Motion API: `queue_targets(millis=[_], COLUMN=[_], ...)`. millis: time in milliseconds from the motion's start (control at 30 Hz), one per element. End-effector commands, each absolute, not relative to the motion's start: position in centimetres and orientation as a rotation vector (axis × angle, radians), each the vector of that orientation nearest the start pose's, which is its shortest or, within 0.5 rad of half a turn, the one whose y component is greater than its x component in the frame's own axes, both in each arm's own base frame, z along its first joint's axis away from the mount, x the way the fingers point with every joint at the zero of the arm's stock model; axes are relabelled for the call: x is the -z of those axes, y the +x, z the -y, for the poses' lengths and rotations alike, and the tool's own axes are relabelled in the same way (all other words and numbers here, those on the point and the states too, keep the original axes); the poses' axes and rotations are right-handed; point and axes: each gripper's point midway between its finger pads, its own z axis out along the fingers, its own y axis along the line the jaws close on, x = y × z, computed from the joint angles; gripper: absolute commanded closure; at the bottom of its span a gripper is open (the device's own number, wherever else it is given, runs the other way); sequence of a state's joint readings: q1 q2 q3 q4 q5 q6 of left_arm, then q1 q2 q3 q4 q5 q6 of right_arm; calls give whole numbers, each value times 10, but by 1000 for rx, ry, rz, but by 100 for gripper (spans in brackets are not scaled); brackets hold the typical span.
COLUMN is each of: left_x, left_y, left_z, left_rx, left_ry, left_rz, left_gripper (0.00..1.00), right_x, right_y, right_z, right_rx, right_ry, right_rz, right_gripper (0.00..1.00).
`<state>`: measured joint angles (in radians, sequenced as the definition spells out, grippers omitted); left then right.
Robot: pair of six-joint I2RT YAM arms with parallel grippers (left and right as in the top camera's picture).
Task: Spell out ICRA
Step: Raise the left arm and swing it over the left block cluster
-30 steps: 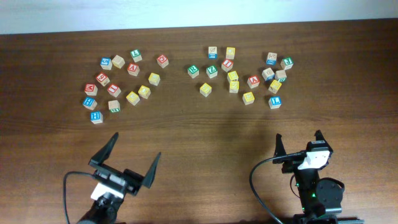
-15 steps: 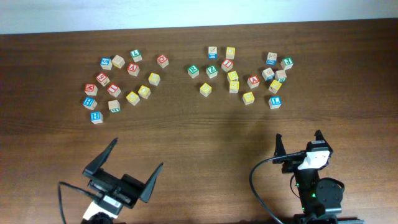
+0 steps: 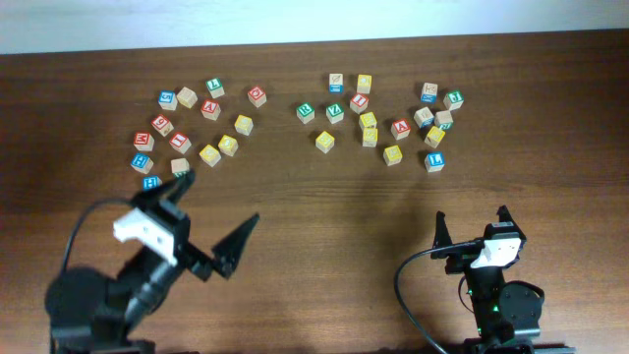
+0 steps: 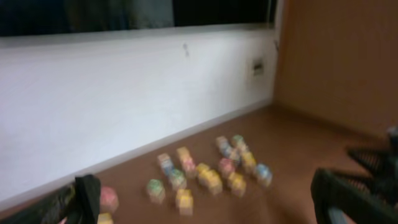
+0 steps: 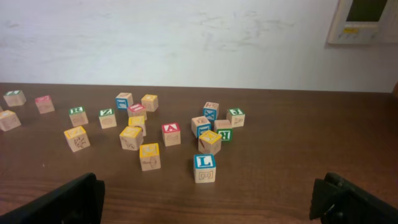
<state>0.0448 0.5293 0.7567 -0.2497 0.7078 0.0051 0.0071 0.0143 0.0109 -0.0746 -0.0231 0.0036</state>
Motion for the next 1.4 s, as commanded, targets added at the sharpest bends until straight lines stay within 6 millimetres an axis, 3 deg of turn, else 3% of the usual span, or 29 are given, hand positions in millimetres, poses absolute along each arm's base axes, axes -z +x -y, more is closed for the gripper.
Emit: queue_targets(millis=[0, 100, 167, 267, 500, 633, 700, 833, 967, 1033, 1133, 1267, 1367], left_x=[-368, -366, -356, -325, -321, -319, -306, -286, -291, -285, -264, -247, -243], left_y=[240, 255, 273, 300, 298, 317, 320, 322, 327, 331, 339, 348, 351], left_z=[119, 132, 130, 94, 94, 66, 50, 67, 83, 76, 48, 28, -3], left_rx=[653, 802, 804, 603, 637, 491, 403, 465, 512, 474, 314, 167, -12], left_ry=[635, 716, 712, 508, 466, 287, 213, 257, 317, 256, 3, -105, -395], left_rz=[-1604, -1654, -1743, -2054, -2107, -2248, -2403, -2513, -2469, -2501, -2602, -2648, -2619], left_gripper=[1, 1, 1, 1, 1, 1, 1, 1, 1, 1, 1, 1, 1], right_x=[-155, -155, -155, -155, -155, -155, -155, -155, -155, -155, -155, -155, -155], right_y=[246, 246, 246, 246, 246, 246, 246, 246, 246, 246, 246, 246, 246], right_z=[-3, -3, -3, -3, -3, -3, -3, -3, -3, -3, -3, -3, -3], right_rx=[-20, -20, -20, -20, -20, -20, -20, -20, -20, -20, -20, -20, -20], right_ry=[-6, -6, -7, -6, -6, -6, -7, -6, -6, -6, -7, -6, -7], right_rz=[-1653, -1653, -1653, -1653, -1653, -1653, -1653, -1653, -1653, -1653, -1653, -1653, -1653], right_gripper=[2, 2, 2, 2, 2, 2, 2, 1, 2, 2, 2, 2, 2])
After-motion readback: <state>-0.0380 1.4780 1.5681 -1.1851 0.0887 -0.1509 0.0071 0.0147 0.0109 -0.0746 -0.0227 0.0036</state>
